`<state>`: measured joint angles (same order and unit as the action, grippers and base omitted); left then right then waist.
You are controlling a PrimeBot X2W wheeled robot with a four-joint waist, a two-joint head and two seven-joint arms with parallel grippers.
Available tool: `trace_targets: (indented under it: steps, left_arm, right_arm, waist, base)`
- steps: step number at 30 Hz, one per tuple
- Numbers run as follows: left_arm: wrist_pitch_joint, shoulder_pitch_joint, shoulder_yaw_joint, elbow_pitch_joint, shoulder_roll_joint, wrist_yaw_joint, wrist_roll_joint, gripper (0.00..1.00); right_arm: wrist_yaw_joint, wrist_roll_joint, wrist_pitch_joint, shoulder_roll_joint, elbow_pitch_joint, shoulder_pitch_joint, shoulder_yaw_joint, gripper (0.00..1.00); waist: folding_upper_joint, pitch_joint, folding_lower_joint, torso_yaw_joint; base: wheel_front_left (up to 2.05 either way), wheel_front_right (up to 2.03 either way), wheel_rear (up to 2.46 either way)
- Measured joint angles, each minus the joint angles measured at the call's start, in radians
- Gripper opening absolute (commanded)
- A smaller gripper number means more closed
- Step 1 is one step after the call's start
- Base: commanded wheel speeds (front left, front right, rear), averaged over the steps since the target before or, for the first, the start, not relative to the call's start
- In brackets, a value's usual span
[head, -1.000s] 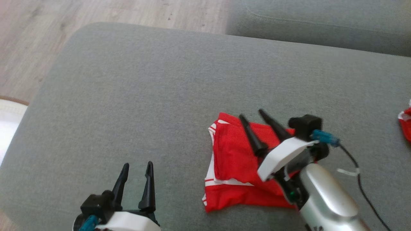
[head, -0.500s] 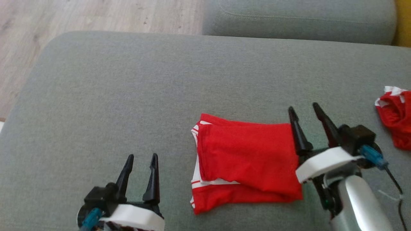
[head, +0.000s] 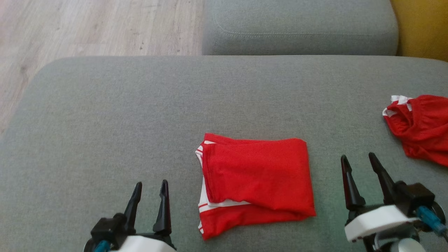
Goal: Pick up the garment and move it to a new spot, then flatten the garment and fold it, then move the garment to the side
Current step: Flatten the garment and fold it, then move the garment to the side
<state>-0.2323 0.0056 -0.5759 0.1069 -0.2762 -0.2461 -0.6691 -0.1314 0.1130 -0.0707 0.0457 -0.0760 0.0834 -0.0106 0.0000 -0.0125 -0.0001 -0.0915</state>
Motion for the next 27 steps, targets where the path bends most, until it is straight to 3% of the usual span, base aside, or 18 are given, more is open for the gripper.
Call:
trace_targets:
  steps: [23,27]
  left_arm:
    - [-0.008,0.022,0.026,0.016,-0.001,-0.001,0.0,1.0]
    - [-0.008,0.021,0.025,0.015,-0.002,0.0,0.0,1.0]
  right_arm:
    - [0.0,0.003,0.019,-0.002,0.03,0.052,0.008,1.0]
    - [0.0,0.0,0.076,-0.002,-0.005,0.035,0.001,1.0]
  waist:
    - [0.0,0.008,0.0,0.008]
    - [0.0,-0.006,0.0001,-0.001]
  base:
    - [0.0,0.0,0.0]
    - [0.0,0.0,0.0]
